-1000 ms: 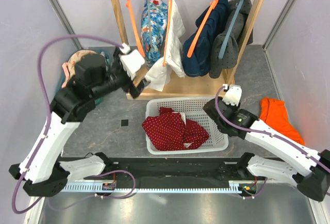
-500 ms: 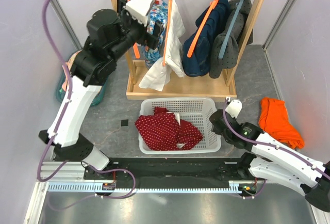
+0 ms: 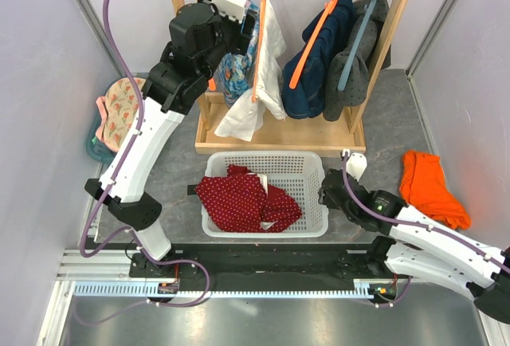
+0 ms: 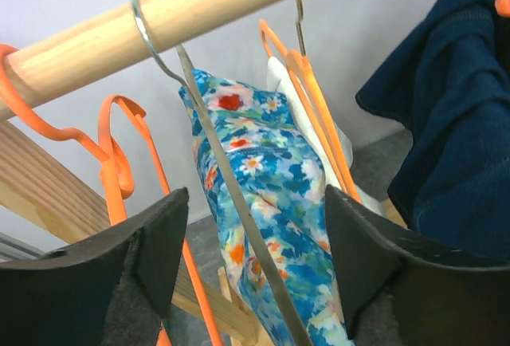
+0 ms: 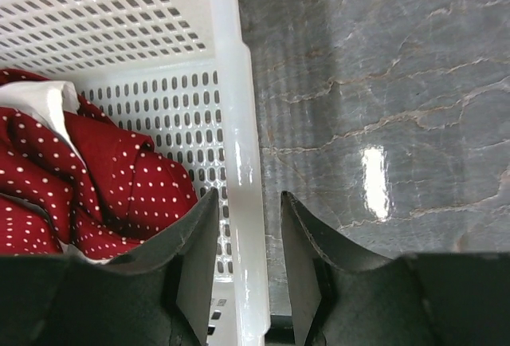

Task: Remove the skirt from the hanger

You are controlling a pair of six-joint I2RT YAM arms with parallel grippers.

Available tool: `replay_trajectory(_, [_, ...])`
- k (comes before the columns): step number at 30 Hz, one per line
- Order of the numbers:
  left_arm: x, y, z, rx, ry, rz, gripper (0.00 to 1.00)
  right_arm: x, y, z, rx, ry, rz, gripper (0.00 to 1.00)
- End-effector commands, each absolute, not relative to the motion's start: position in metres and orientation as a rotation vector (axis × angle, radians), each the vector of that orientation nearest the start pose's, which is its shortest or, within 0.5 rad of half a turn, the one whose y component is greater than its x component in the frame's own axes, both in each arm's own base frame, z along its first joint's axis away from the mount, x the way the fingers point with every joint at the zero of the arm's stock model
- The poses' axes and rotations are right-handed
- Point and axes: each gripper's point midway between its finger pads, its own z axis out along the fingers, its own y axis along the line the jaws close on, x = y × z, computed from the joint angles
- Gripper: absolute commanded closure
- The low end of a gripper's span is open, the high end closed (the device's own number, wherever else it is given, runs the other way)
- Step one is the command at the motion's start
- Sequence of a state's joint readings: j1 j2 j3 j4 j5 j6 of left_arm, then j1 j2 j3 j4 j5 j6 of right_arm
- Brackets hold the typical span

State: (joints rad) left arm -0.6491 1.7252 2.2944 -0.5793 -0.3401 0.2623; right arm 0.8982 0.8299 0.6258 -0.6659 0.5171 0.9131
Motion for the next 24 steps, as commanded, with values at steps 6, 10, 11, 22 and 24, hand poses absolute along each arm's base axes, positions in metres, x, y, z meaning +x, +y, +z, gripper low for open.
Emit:
replay_trajectory(6, [0.423, -0.21, 0.537, 0.339, 1.454, 0.003, 0.46, 0.202, 0.133, 0.172, 0.265, 2.164, 0.284, 0.55])
replay_trajectory(10, [0.432, -0.21, 0.523, 0.359, 1.481, -0.007, 0.37, 0.205, 0.13, 0.207, 0.266, 2.104, 0.304, 0.54])
replay_trajectory(11, [0.435, -0.208, 0.521, 0.351, 1.485, 0.001, 0.28, 0.206, 0.128, 0.215, 0.257, 2.087, 0.304, 0.54])
replay_trajectory(22, [0.443, -0.211, 0.503, 0.355, 1.541, -0.051, 0.68, 0.212, 0.131, 0.303, 0.238, 1.947, 0.408, 0.52])
replay_trajectory(24, [0.442, -0.212, 0.504, 0.361, 1.54, -0.057, 0.78, 0.212, 0.13, 0.307, 0.236, 1.938, 0.407, 0.52])
